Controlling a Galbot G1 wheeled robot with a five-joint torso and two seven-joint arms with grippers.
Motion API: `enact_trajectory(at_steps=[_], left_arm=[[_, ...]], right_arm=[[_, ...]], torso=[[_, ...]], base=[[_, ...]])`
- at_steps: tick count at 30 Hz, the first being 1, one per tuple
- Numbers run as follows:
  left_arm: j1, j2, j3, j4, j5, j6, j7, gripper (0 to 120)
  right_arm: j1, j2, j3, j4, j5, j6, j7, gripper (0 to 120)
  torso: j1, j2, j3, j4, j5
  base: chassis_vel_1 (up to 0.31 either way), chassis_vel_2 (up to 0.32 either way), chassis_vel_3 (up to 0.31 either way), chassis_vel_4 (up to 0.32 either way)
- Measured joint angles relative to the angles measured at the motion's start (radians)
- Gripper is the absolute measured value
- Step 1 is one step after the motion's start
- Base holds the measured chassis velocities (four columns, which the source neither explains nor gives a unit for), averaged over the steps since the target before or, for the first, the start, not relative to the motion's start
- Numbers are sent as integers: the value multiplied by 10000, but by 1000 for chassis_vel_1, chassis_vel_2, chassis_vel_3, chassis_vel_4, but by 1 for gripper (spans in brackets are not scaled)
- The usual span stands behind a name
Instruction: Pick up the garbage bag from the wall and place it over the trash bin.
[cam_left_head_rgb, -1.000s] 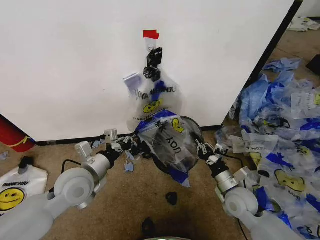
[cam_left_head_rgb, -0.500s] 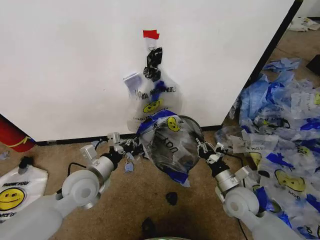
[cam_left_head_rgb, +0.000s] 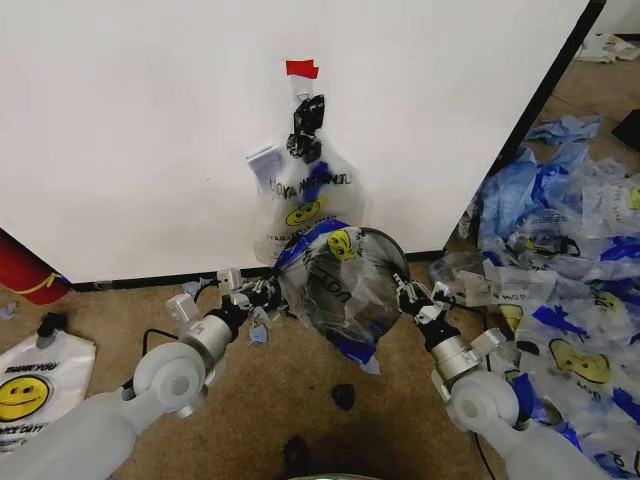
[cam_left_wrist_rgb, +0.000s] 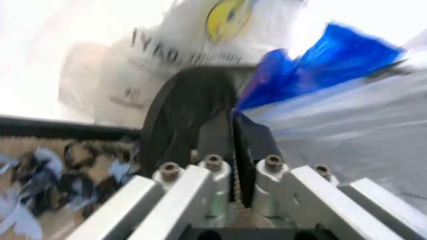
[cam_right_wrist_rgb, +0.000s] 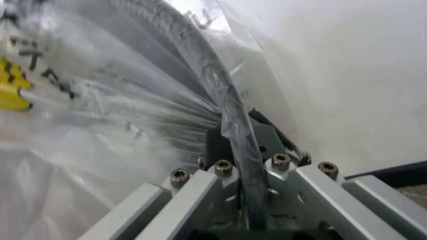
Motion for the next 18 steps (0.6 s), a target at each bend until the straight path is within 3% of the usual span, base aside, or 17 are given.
enact_trajectory(at_steps=[11,17,18], left_arm=[[214,59,-587,-403,-130,-197,-344,44],[398,-108,-868,-848,-255,-276,-558,72],[398,-108,-868,-848,-255,-276,-558,72]], right_arm=[[-246,449,180,-117,-396,28,452,0],[-773,815,782,216,-386,32,787,0],[-773,815,782,216,-386,32,787,0]], torso=[[0,0,0,2,-1],[0,0,0,1,2],[0,0,0,1,2]], base=[[0,0,0,0],[0,0,0,0],[0,0,0,0]])
